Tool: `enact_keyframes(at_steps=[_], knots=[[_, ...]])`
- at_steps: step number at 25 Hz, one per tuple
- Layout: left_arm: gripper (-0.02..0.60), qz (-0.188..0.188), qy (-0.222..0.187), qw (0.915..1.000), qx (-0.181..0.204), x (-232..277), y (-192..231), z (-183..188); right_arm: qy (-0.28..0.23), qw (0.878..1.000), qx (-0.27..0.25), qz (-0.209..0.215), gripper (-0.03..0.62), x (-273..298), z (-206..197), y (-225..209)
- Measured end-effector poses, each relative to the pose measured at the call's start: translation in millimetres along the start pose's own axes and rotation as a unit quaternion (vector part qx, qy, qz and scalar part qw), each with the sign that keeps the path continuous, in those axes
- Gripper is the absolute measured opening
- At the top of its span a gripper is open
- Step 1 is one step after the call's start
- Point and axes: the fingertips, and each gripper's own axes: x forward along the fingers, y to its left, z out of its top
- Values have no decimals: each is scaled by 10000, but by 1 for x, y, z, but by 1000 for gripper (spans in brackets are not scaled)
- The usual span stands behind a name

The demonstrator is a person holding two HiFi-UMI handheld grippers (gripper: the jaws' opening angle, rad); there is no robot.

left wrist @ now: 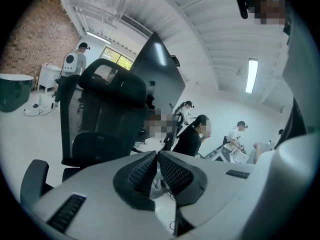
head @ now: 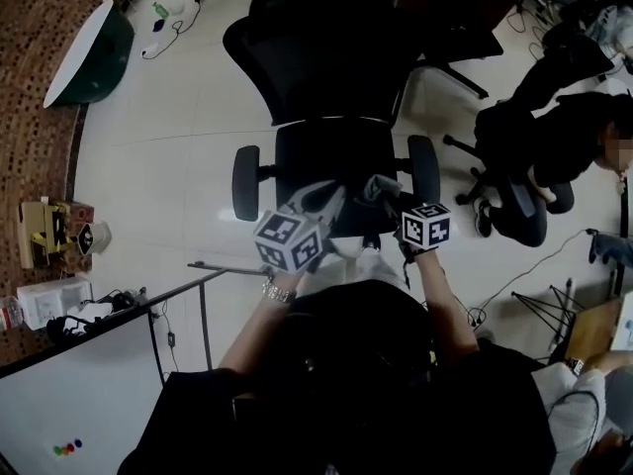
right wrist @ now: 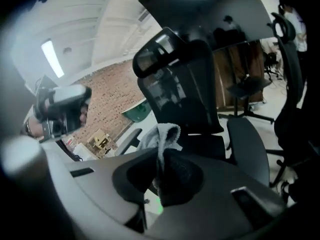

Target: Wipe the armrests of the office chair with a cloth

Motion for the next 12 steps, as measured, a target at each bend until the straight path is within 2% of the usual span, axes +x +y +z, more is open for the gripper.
enact_keyframes(at_steps=[3,7,12], knots=[[12,34,114,9999,-34,-10,-2,-14,-383,9989,-286,24,15,-5,46,33],[12,-44,220,9997,-27,-16,-12,-23,-689,9959,-586,-9,15,-21,86,68],[12,413,130,9990,97,-30,-25,-27,-947,9940,-529,122,17,-41,89,94]])
